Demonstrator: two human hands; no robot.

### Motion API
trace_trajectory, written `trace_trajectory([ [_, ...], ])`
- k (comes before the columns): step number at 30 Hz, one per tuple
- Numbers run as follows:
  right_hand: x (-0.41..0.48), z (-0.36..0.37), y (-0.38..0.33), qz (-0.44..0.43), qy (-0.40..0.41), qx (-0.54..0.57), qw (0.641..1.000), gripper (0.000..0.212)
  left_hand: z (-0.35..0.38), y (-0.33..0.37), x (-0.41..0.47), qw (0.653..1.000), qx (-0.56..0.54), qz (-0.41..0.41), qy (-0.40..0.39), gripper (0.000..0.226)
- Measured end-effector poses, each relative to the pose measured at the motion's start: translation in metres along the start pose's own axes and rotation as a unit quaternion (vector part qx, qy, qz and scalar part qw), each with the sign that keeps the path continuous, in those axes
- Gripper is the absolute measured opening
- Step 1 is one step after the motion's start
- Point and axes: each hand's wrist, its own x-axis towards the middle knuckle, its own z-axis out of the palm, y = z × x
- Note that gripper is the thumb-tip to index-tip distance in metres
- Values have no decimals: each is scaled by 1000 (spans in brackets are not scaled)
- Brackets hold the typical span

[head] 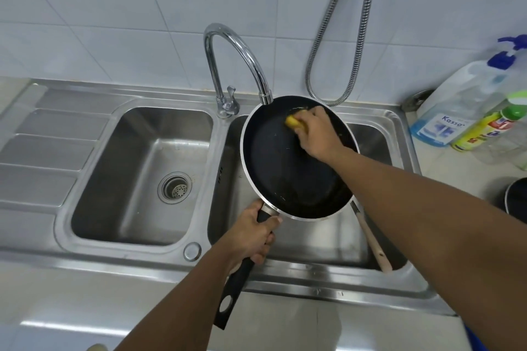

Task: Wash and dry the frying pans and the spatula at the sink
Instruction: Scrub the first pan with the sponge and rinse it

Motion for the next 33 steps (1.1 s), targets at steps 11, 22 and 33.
trace_trajectory([
  [11,-85,37,-22,-170,-91,7,981,47,3,2,15,998,-51,-17,18,14],
  [22,-45,-18,-13,-20,-76,-140,987,50,3,3,11,999,-40,-15,3,21],
  [33,-39,-10,-58,24,-112,-81,990,35,8,9,15,1000,-30,-10,-1,25],
])
